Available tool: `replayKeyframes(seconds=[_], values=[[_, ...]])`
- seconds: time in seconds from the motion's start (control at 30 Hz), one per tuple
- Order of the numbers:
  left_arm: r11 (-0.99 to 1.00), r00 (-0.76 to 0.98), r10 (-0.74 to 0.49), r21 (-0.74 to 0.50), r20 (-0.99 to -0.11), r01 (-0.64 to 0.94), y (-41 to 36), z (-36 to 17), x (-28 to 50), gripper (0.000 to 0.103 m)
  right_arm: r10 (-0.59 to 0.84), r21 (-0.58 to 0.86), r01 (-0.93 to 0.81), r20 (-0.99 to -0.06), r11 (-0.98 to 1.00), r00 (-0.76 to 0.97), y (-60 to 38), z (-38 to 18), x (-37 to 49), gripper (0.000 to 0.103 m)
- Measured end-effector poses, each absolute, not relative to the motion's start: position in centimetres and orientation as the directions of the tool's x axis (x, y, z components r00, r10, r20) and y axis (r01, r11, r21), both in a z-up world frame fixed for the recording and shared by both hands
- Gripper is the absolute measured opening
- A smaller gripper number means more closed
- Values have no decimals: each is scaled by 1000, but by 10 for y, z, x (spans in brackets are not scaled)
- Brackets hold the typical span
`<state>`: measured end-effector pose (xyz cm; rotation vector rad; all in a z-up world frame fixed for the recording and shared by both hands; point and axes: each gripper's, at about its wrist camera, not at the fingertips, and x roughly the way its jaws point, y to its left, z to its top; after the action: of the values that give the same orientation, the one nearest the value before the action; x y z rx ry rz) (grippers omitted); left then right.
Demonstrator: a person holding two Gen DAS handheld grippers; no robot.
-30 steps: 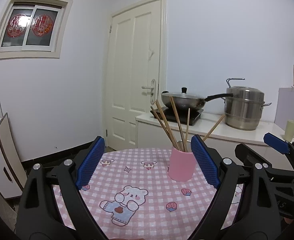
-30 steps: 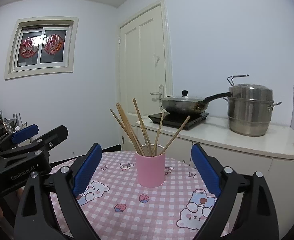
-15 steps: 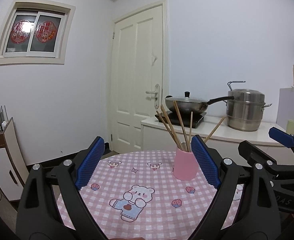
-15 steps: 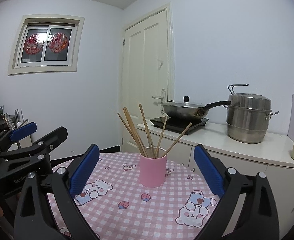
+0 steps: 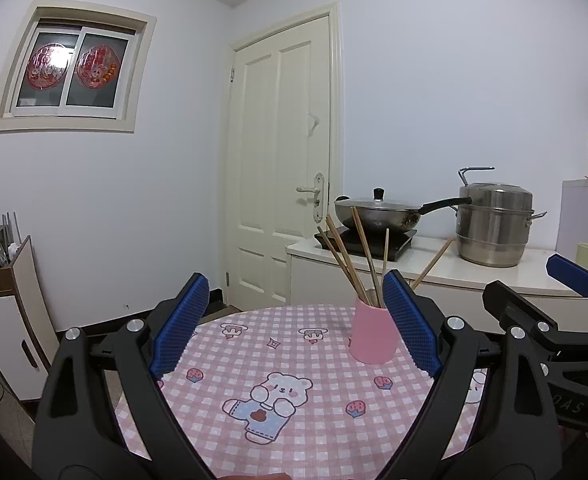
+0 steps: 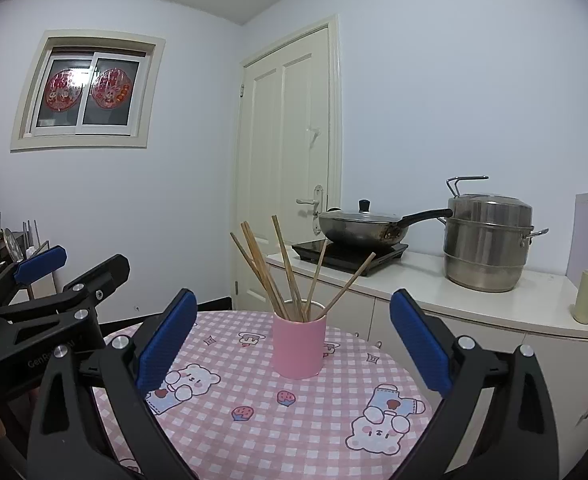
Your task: Organize utensils
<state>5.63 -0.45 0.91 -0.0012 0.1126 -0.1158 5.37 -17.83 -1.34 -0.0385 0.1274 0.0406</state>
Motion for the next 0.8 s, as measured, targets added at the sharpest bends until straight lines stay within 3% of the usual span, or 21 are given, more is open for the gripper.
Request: replayKeyframes(seconds=[0.8], values=[[996, 992, -80, 19, -94, 82, -5, 8, 55, 87, 33, -35, -39, -137, 999, 990, -177, -13, 55, 94]])
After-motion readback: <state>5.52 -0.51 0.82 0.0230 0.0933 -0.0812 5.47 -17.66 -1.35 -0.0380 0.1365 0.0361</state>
